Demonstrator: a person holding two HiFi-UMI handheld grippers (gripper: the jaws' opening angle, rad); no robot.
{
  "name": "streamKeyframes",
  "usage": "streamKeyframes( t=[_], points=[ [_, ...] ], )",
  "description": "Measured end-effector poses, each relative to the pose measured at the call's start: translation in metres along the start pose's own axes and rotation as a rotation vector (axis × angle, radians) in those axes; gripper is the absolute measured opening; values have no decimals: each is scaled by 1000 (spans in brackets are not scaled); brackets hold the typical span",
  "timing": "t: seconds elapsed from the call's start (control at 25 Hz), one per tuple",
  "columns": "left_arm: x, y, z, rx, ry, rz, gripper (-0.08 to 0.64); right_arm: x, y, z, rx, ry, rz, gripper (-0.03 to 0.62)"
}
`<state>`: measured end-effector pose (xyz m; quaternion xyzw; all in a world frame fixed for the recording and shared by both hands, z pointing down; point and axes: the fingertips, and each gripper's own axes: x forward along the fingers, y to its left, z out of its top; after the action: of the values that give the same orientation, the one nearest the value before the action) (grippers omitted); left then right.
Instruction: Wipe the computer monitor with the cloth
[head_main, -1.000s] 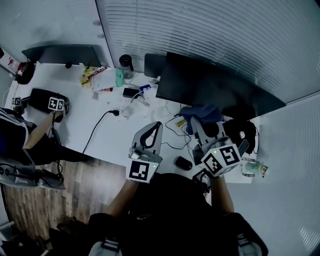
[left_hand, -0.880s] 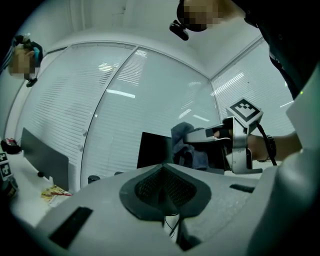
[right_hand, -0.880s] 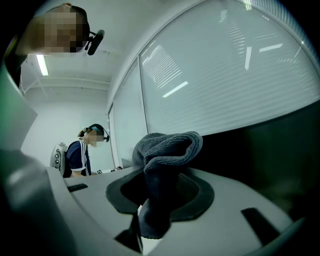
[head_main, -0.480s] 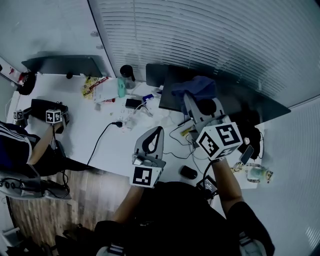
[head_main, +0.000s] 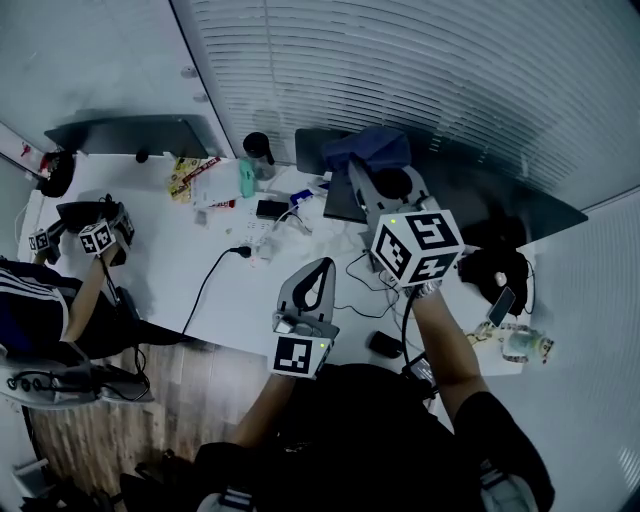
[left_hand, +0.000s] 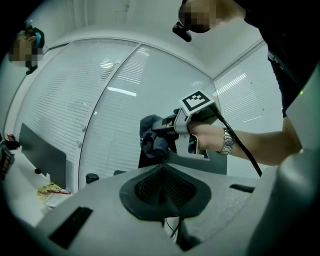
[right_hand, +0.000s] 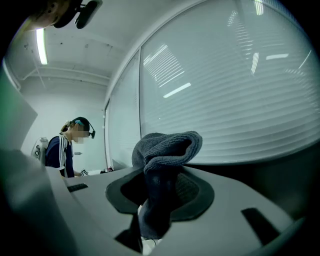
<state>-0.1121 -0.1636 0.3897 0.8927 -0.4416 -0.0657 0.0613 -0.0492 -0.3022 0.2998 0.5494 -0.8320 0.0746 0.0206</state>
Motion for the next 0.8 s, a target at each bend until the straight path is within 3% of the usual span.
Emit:
streamKeyframes(
  t=[0.32, 0.8],
  points=[
    [-8, 16, -7, -21, 8, 50, 6, 6, -4, -4, 18, -4, 3, 111],
    [-9, 3, -8, -3, 8, 12, 6, -14, -30, -5, 54, -19, -42, 115]
  ],
)
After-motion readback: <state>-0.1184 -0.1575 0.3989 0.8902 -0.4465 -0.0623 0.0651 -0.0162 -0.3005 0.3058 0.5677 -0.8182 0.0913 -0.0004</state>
